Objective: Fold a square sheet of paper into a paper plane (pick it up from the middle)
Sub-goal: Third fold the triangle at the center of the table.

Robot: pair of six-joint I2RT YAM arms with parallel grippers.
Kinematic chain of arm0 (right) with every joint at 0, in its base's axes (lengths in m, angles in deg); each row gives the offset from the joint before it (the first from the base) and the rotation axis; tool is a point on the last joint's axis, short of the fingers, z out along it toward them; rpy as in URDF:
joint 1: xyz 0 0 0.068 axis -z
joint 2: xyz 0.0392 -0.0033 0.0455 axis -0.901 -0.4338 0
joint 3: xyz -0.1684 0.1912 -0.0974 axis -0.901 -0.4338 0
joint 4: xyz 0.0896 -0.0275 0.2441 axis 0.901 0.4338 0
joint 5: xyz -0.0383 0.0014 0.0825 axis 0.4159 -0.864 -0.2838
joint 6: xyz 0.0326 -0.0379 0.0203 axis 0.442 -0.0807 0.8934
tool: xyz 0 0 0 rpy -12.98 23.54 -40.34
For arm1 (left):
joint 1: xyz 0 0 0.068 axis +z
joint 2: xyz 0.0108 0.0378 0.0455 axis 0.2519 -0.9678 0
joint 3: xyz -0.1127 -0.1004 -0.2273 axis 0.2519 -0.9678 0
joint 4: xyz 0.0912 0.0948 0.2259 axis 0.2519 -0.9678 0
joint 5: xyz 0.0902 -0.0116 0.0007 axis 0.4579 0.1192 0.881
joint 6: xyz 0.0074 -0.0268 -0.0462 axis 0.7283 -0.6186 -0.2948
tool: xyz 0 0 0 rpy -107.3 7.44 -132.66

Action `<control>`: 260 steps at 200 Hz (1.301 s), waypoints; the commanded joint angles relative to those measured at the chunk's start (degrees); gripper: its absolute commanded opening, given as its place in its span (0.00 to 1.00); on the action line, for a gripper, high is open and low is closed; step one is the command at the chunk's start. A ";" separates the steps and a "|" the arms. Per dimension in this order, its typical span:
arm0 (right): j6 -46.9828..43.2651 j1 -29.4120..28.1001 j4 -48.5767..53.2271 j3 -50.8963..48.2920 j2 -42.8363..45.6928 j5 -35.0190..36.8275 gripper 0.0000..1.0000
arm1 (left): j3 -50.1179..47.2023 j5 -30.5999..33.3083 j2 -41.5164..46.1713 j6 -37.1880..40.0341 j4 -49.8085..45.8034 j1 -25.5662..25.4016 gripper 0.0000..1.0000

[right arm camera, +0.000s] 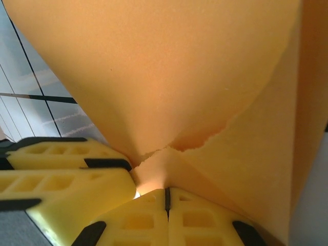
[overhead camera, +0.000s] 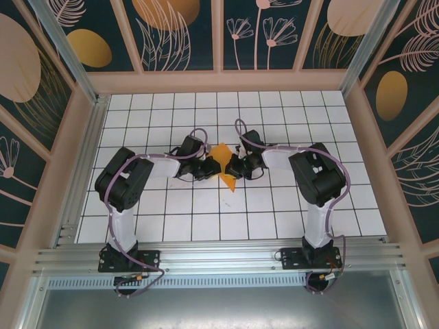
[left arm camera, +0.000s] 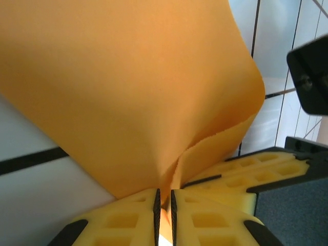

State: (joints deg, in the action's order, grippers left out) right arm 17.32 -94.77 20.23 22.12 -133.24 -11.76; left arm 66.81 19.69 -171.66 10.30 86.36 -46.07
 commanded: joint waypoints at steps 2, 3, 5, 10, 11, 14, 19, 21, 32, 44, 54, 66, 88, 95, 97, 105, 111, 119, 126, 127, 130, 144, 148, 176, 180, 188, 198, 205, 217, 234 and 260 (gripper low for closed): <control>-0.52 -0.38 0.45 -1.17 -0.86 0.10 0.04 | -0.09 -2.73 -0.87 0.58 -2.37 -0.52 0.17; -0.52 -0.38 0.45 -1.13 -0.84 0.10 0.04 | -0.10 -2.75 -0.92 0.55 -2.43 -0.56 0.17; -0.56 -0.42 0.45 -1.16 -0.89 0.10 0.04 | -0.06 -2.77 -0.95 0.70 -2.57 -0.59 0.17; -0.57 -0.37 0.45 -1.17 -0.85 -0.01 0.04 | -0.12 -2.65 -0.87 0.86 -2.79 -0.68 0.17; -0.54 -0.37 0.45 -1.17 -0.83 0.00 0.04 | -0.11 -2.62 -0.87 0.86 -2.86 -0.68 0.17; -0.52 -0.37 0.43 -1.13 -0.83 -0.11 0.04 | -0.18 -2.52 -0.80 0.95 -3.01 -0.68 0.17; -0.48 -0.36 0.36 -1.16 -0.82 -0.09 0.04 | -0.24 -2.19 -0.87 0.98 -3.24 -0.68 0.17; -0.46 -0.37 0.36 -1.22 -0.87 -0.08 0.03 | -0.25 -2.01 -0.91 0.96 -3.34 -0.68 0.17; -0.46 -0.37 0.28 -1.11 -0.74 -0.15 0.04 | 0.11 -0.61 -1.04 1.36 -4.25 -0.64 0.17; -0.48 -0.37 0.28 -1.13 -0.79 -0.26 0.04 | 0.25 0.81 -1.19 1.27 -4.60 -0.68 0.17; -0.52 -0.37 0.33 -1.13 -0.69 -0.34 0.03 | 0.29 2.17 -1.13 0.74 -4.33 -0.68 0.17; -0.58 -0.37 0.34 -1.04 -0.56 -0.28 0.04 | 0.28 2.91 -1.07 -0.10 -3.59 -0.69 0.20; -0.70 -0.37 0.42 -1.06 -0.73 -0.45 0.04 | -0.52 4.29 -1.03 -2.73 -0.47 -0.68 0.21; -0.76 -0.37 0.38 -1.04 -0.70 -0.48 0.03 | -0.70 4.71 -1.04 -3.37 0.23 -0.62 0.20; -0.78 -0.37 0.37 -1.08 -0.66 -0.55 0.03 | -0.74 4.86 -1.11 -3.53 0.41 -0.67 0.20; -0.78 -0.37 0.37 -1.17 -0.63 -0.43 0.03 | -0.72 5.53 -1.13 -3.99 0.67 -0.68 0.19; -0.79 -0.37 0.39 -1.18 -0.57 -0.49 0.03 | -0.76 6.26 -1.13 -4.28 0.75 -0.61 0.18; -0.83 -0.37 0.36 -1.15 -0.63 -0.49 0.03 | -0.81 6.78 -1.12 -4.55 1.06 -0.60 0.16; -0.86 -0.37 0.45 -1.22 -0.57 -0.50 0.03 | -0.81 6.98 -1.12 -4.73 1.25 -0.60 0.16; -0.86 -0.37 0.40 -1.24 -0.61 -0.51 0.03 | -0.81 6.98 -1.12 -4.79 1.27 -0.64 0.16; -0.87 -0.37 0.37 -1.26 -0.56 -0.51 0.03 | -0.80 7.06 -1.16 -4.88 1.47 -0.66 0.15; -0.87 -0.37 0.50 -1.24 -0.57 -0.53 0.03 | -0.81 6.74 -1.38 -5.62 2.41 -0.67 0.13; -0.89 -0.37 0.46 -1.27 -0.56 -0.54 0.03 | -0.81 6.68 -1.45 -5.63 2.58 -0.61 0.12; -0.88 -0.29 0.21 -0.88 -0.02 -1.12 0.04 | -1.16 6.88 -1.36 -5.28 2.22 -0.60 0.01; -0.89 -0.28 0.08 -0.82 0.17 -1.32 0.04 | -1.19 6.94 -1.44 -5.00 1.92 -0.67 0.00; -0.81 -0.12 -0.59 -0.72 1.06 -1.63 0.06 | -1.16 6.90 -1.31 -4.52 1.54 -0.61 0.00; -0.70 0.24 -1.48 -0.65 2.50 -1.92 0.08 | -1.16 6.94 -1.22 -4.00 1.19 -0.66 0.00; -0.82 0.54 -1.72 -0.56 3.63 -1.92 0.10 | -1.16 6.98 -1.21 -3.59 0.92 -0.67 0.00; -1.62 1.24 -2.01 -0.59 6.05 -1.18 0.14 | -1.16 7.15 -1.07 -3.15 0.45 -0.63 0.00; -3.40 2.72 -1.14 -1.53 9.47 3.39 0.18 | -2.66 7.16 -0.87 -2.84 0.45 -0.62 0.00; -6.37 5.94 1.07 -2.54 10.38 7.57 0.23 | -2.48 7.08 -0.85 -2.97 0.67 -0.58 0.00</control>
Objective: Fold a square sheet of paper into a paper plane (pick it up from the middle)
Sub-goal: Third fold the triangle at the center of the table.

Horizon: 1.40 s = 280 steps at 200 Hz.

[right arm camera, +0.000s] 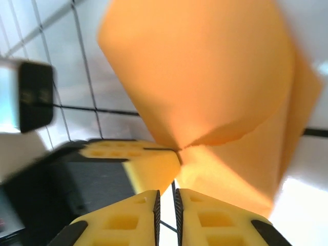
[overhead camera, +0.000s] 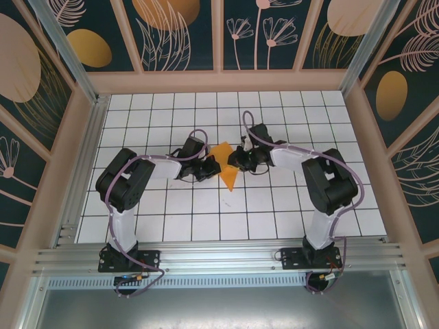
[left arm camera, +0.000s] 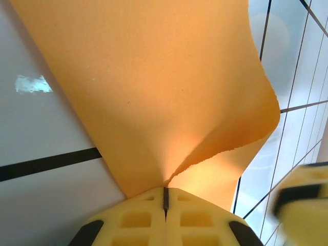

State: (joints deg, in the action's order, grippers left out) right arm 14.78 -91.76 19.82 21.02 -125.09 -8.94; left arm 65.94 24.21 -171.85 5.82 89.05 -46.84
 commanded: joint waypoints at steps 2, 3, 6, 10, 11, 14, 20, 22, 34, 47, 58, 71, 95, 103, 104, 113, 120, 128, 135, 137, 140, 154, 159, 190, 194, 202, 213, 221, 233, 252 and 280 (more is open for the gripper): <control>-3.97 3.05 1.55 -1.46 2.13 4.75 0.23 | -1.60 2.59 -0.62 1.45 -1.95 0.15 0.00; -4.01 3.17 1.47 -1.52 2.12 4.71 0.24 | -1.60 2.61 -0.65 1.42 -1.94 0.21 0.00; -4.19 3.30 1.36 -1.60 2.05 4.56 0.24 | -1.60 2.61 -0.67 1.40 -1.93 0.19 0.00; -4.49 3.48 1.19 -1.59 1.86 4.37 0.26 | -1.60 2.63 -0.67 1.33 -1.86 0.14 0.00; -4.62 3.47 1.16 -1.58 1.76 4.30 0.27 | -1.60 2.63 -0.67 1.32 -1.85 0.15 0.00; -4.92 3.61 1.18 -1.53 1.61 4.23 0.28 | -1.62 2.68 -0.62 1.28 -1.80 0.10 0.00; -5.62 3.61 1.44 -1.22 1.20 4.41 0.30 | -1.60 2.69 -0.51 1.22 -1.76 0.10 0.00; -5.80 3.61 1.63 -1.05 1.11 4.51 0.30 | -1.60 2.71 -0.48 1.16 -1.71 0.09 0.00; -7.43 3.63 1.90 -0.42 0.21 4.34 0.33 | -1.84 2.81 -0.10 0.99 -1.28 0.11 0.00; -9.17 3.71 2.10 0.41 -0.82 4.42 0.35 | -2.21 2.84 0.36 0.96 -0.46 0.08 0.00; -11.13 3.81 1.76 1.19 -1.93 3.81 0.35 | -2.60 2.59 0.71 0.95 0.42 0.14 0.00; -13.15 3.87 1.28 2.38 -3.56 2.65 0.35 | -2.89 2.46 1.00 0.85 1.21 0.13 0.00; -15.44 4.04 1.64 4.86 -7.21 0.47 0.37 | -2.89 2.46 1.02 0.98 1.26 0.14 0.00; -16.03 3.98 1.59 5.35 -7.83 0.07 0.38 | -2.79 2.46 0.87 1.02 1.23 0.08 0.00; -16.06 3.95 1.58 5.40 -7.88 0.04 0.38 | -2.81 2.46 0.85 1.03 1.23 0.13 0.00; -16.54 3.88 1.58 5.75 -8.34 -0.29 0.38 | -2.76 2.44 0.77 1.02 1.13 0.10 0.00; -16.78 3.89 1.57 5.97 -8.47 -0.43 0.38 | -2.83 2.37 0.74 1.04 1.09 0.09 0.00; -16.79 3.86 1.65 6.14 -8.62 -0.35 0.38 | -2.81 2.39 0.65 1.05 1.08 0.11 0.00; -16.96 3.90 1.98 6.47 -8.88 -0.14 0.39 | -2.77 2.37 0.64 1.05 1.11 0.17 0.00; -17.01 3.84 2.07 6.56 -8.97 -0.10 0.39 | -2.77 2.37 0.62 1.11 1.07 0.10 0.00; -17.09 3.90 2.25 6.67 -9.05 -0.09 0.39 | -2.81 2.31 0.49 1.13 1.08 0.11 0.00; -17.23 3.81 2.46 6.94 -9.44 0.23 0.40 | -2.74 2.20 0.46 1.13 0.98 0.13 0.00; -17.31 3.72 2.61 7.09 -9.59 0.34 0.40 | -2.69 2.21 0.40 1.13 0.98 0.14 0.00; -17.93 3.36 4.13 8.05 -11.17 0.82 0.42 | -2.73 2.13 0.55 1.17 1.28 0.09 0.00; -18.01 3.32 4.42 8.28 -11.38 1.15 0.42 | -2.71 2.16 0.66 1.22 1.30 0.10 0.00; -18.19 3.28 5.02 8.59 -11.97 1.69 0.42 | -2.68 2.11 0.78 1.26 1.31 0.13 0.00; -18.37 3.22 5.26 8.69 -12.43 1.85 0.42 | -2.66 2.13 1.06 1.24 1.41 0.15 0.00; -18.37 3.16 5.64 8.81 -12.75 2.11 0.43 | -2.73 2.17 1.21 1.39 1.41 0.16 0.00; -18.37 2.91 6.60 9.22 -13.13 3.51 0.44 | -2.96 2.37 1.81 1.26 1.58 0.11 0.00; -18.63 2.50 8.04 9.65 -13.56 5.94 0.44 | -3.82 3.49 3.52 1.30 2.26 0.11 0.00; -18.73 2.19 9.03 9.57 -14.16 8.31 0.45 | -4.84 4.69 5.03 1.26 3.40 0.13 0.00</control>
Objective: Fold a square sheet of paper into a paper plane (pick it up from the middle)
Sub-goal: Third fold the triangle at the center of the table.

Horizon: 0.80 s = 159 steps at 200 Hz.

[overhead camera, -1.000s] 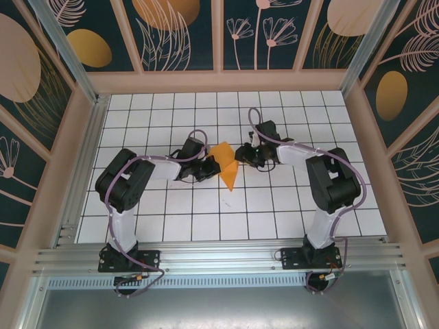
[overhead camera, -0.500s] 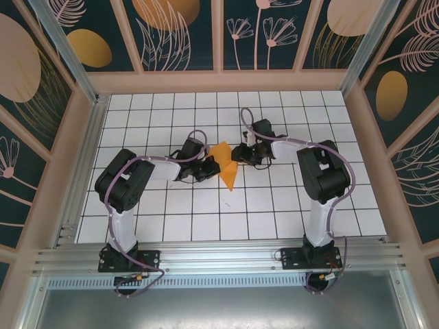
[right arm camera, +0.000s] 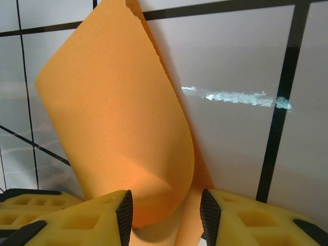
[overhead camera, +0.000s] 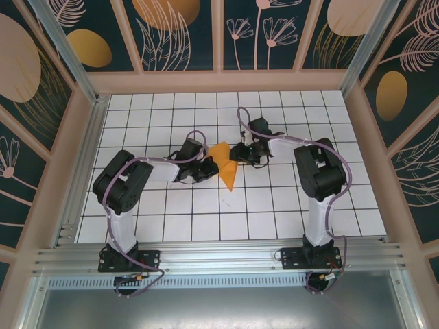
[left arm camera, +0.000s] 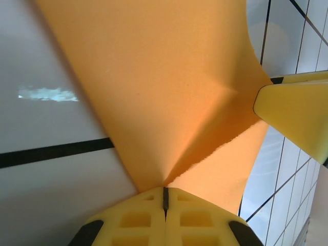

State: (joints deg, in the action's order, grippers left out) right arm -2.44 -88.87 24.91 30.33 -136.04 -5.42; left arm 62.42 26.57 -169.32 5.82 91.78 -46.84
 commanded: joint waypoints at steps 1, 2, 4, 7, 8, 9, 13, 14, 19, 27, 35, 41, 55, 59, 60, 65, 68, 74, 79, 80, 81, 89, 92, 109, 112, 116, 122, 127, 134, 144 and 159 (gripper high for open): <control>-1.50 -0.67 3.99 0.27 -3.21 4.86 0.44 | -1.33 2.32 2.50 1.24 0.72 0.15 0.00; -1.50 -0.66 4.01 0.27 -3.21 4.89 0.45 | -1.38 2.31 2.50 1.23 0.71 0.16 0.00; -1.50 -0.65 4.12 0.27 -3.28 4.98 0.45 | -1.30 2.30 2.50 1.29 0.81 0.17 0.00; -1.54 -0.69 4.13 0.27 -3.29 5.07 0.45 | -1.35 2.33 2.57 1.30 0.87 0.15 0.00; -1.56 -0.71 4.13 0.27 -3.34 5.09 0.44 | -1.34 2.31 2.49 1.30 0.87 0.16 0.00; -1.58 -0.72 4.21 0.27 -3.41 5.14 0.45 | -1.38 2.30 2.46 1.31 0.87 0.16 0.00; -1.57 -0.79 4.22 0.27 -3.41 5.25 0.45 | -1.42 2.23 2.46 1.25 1.11 0.13 0.00; -1.58 -0.76 4.26 0.27 -3.49 5.31 0.45 | -1.42 2.26 2.44 1.24 1.17 0.15 0.00; -1.59 -0.74 4.37 0.25 -3.54 5.44 0.45 | -1.50 2.05 2.37 1.14 1.56 0.13 0.00; -1.67 -0.87 4.39 0.27 -3.56 5.54 0.44 | -1.51 2.01 2.17 1.04 1.71 0.09 0.00; -1.68 -0.92 4.40 0.14 -3.47 5.62 0.45 | -1.23 2.18 1.99 1.06 1.50 0.17 0.00; -1.68 -0.91 4.45 0.18 -3.55 5.67 0.45 | -1.15 2.22 1.81 1.13 1.34 0.16 0.00; -1.66 -1.04 4.48 0.11 -3.54 5.62 0.45 | -0.77 1.95 1.06 1.21 1.33 0.15 0.00; -1.68 -1.01 4.39 0.10 -3.52 5.71 0.45 | -0.53 1.73 0.74 1.22 1.40 0.12 0.00; -1.68 -1.05 4.43 0.10 -3.54 5.71 0.44 | -0.49 1.71 0.66 1.18 1.36 0.10 0.00; -1.68 -1.00 4.32 0.10 -3.50 5.63 0.44 | -0.27 1.44 0.37 1.22 1.36 0.09 0.00; -1.68 -1.04 4.30 0.10 -3.57 5.63 0.45 | -0.20 1.26 0.24 1.21 1.44 0.11 0.00; -1.67 -1.00 4.38 0.16 -3.68 5.57 0.45 | 0.02 1.07 0.05 1.10 1.48 0.13 0.00; -1.67 -1.00 4.43 0.17 -3.66 5.54 0.45 | 0.07 1.07 -0.02 1.13 1.47 0.16 0.00; -1.68 -1.00 4.45 0.14 -3.65 5.54 0.44 | 0.07 1.07 -0.03 1.18 1.48 0.17 0.00; -1.68 -1.00 4.38 0.16 -3.65 5.54 0.45 | 0.07 1.07 -0.08 1.16 1.44 0.12 0.00; -1.59 -1.00 4.30 0.17 -3.71 5.45 0.44 | 0.21 0.91 -0.20 1.46 1.51 0.13 0.00; -1.59 -1.00 4.28 0.12 -3.70 5.41 0.44 | 0.35 0.85 -0.22 1.60 1.49 0.13 0.00; -1.54 -1.04 4.04 -0.08 -3.66 5.19 0.43 | 1.22 0.41 -0.66 2.18 0.81 0.11 0.00; -1.57 -1.00 4.04 -0.08 -3.75 5.14 0.43 | 1.39 0.49 -0.74 2.33 0.58 0.11 0.00; -1.59 -1.04 4.05 -0.08 -3.78 5.18 0.43 | 1.66 0.55 -0.82 2.48 0.31 0.15 0.00; -1.56 -1.02 4.13 -0.08 -3.79 5.12 0.43 | 1.86 0.47 -1.00 2.68 0.19 0.12 0.00; -1.51 -1.00 4.14 -0.16 -3.79 5.18 0.42 | 1.91 0.35 -1.03 2.76 0.25 0.14 0.00; -1.50 -1.00 4.07 -0.25 -3.75 5.15 0.41 | 1.92 0.19 -1.09 2.84 0.41 0.09 0.00; -1.50 -1.00 3.98 -0.33 -3.74 5.10 0.41 | 2.07 0.19 -1.05 3.11 0.33 0.13 0.00; -1.59 -1.04 3.95 -0.45 -3.88 5.18 0.40 | 2.54 0.14 -1.28 3.49 0.06 0.17 0.00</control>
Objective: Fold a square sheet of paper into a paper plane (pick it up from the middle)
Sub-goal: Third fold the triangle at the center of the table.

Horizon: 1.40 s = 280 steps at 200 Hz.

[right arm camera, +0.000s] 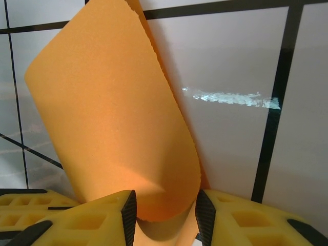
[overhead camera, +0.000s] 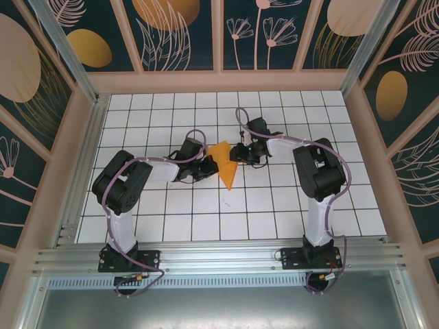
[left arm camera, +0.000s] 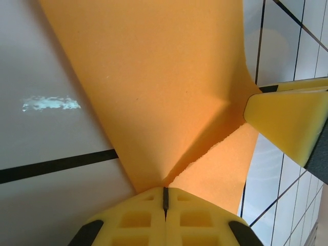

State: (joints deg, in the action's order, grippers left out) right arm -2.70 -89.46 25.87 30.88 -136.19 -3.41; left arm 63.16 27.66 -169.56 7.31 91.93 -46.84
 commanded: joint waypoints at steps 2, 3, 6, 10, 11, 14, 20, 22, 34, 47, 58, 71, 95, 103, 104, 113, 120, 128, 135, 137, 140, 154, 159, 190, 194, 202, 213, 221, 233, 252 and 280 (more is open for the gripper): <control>-1.33 -0.42 3.10 -1.03 -3.77 3.13 0.40 | 1.80 -0.96 -1.08 2.02 -0.08 0.15 0.00; -1.33 -0.46 3.08 -1.00 -3.77 3.15 0.40 | 1.80 -0.98 -1.10 2.02 -0.16 0.16 0.00; -1.31 -0.41 3.12 -1.02 -3.79 3.15 0.39 | 1.82 -0.99 -1.20 2.09 -0.21 0.10 0.00; -1.33 -0.41 3.13 -1.02 -3.89 3.13 0.39 | 1.83 -0.99 -1.31 2.11 -0.34 0.13 0.00; -1.33 -0.45 3.10 -1.00 -3.91 3.15 0.39 | 1.86 -0.99 -1.30 2.06 -0.38 0.15 0.00; -1.38 -0.41 3.08 -1.01 -3.88 3.17 0.39 | 1.80 -0.98 -1.46 2.17 -0.53 0.15 0.00; -1.41 -0.49 3.15 -0.95 -3.92 3.24 0.39 | 1.73 -0.82 -1.55 2.20 -1.04 0.13 0.00; -1.39 -0.43 3.16 -0.90 -3.86 3.26 0.39 | 1.84 -0.71 -1.51 2.15 -1.17 0.16 0.00; -1.42 -0.45 3.16 -0.90 -3.99 3.35 0.38 | 1.79 0.00 -1.45 2.02 -1.61 0.12 0.00; -1.29 -0.33 3.24 -0.80 -4.04 3.51 0.38 | 1.79 0.81 -1.26 2.06 -2.64 0.16 0.00; -1.33 -0.37 3.33 -0.59 -4.25 3.62 0.38 | 1.79 1.11 -1.24 2.12 -2.96 0.17 0.00; -1.33 -0.32 3.34 -0.54 -4.33 3.59 0.38 | 1.83 1.51 -1.27 2.11 -3.16 0.17 0.00; -1.33 -0.33 3.34 -0.67 -4.30 3.78 0.38 | 1.81 1.56 -1.80 2.09 -3.15 0.18 0.00; -1.31 -0.33 3.42 -0.63 -4.34 3.81 0.38 | 1.86 1.56 -1.82 2.04 -3.09 0.16 0.00; -1.32 -0.33 3.42 -0.67 -4.36 3.76 0.38 | 1.87 1.56 -1.82 2.07 -3.08 0.21 0.00; -1.32 -0.31 3.35 -0.76 -4.33 3.69 0.38 | 1.76 1.56 -1.88 2.15 -3.11 0.13 0.00; -1.26 -0.26 3.25 -0.81 -4.15 3.50 0.38 | 1.82 1.55 -2.08 2.32 -3.35 0.10 0.00; -1.24 -0.23 3.12 -0.72 -3.93 3.07 0.38 | 1.80 1.59 -2.32 2.52 -3.78 0.18 0.00; -1.07 -0.23 2.93 -0.63 -3.48 2.40 0.38 | 1.80 1.56 -2.50 2.60 -4.04 0.14 0.00; -1.07 -0.23 2.84 -0.56 -3.25 2.21 0.38 | 1.81 1.56 -2.52 2.63 -4.09 0.14 0.00; -1.00 -0.23 2.74 -0.54 -2.98 1.88 0.39 | 1.86 1.53 -2.63 2.70 -4.22 0.11 0.00; -0.12 -0.23 1.33 -0.62 -0.29 0.83 0.40 | 1.79 1.45 -2.92 2.80 -4.77 0.14 0.00; 0.36 -0.23 0.85 -0.78 0.84 0.88 0.41 | 1.83 1.50 -3.04 2.80 -4.90 0.13 0.00; 4.68 -0.19 -2.20 -3.87 8.76 5.28 0.48 | 1.79 1.64 -3.57 3.11 -5.90 0.19 0.00; 5.15 -0.23 -2.51 -4.65 9.58 6.07 0.49 | 1.81 1.72 -3.63 3.05 -6.02 0.12 0.00; 5.76 -0.56 -2.73 -6.11 11.05 7.14 0.49 | 1.84 1.82 -3.75 3.16 -6.27 0.11 0.00; 5.67 -1.40 -2.75 -7.85 12.43 6.39 0.47 | 1.79 1.88 -3.98 3.16 -6.31 0.08 0.00; 5.21 -2.43 -2.41 -8.70 12.88 4.69 0.44 | 1.79 1.82 -4.10 3.12 -6.39 0.09 0.00; 5.05 -4.16 -2.11 -9.89 13.19 1.32 0.38 | 1.84 1.82 -4.20 3.16 -6.40 0.13 0.00; 5.87 -5.86 -2.57 -11.64 12.98 -3.79 0.30 | 1.79 1.99 -4.08 3.07 -6.31 0.09 0.00; 7.26 -8.48 -3.77 -13.56 11.82 -7.98 0.22 | 1.79 2.01 -4.20 2.97 -6.24 0.08 0.00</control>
State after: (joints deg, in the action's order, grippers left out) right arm 3.05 -96.56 23.38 19.25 -123.71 -5.42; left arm 64.96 27.90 -170.80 9.04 89.79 -46.84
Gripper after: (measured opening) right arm 0.244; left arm 0.056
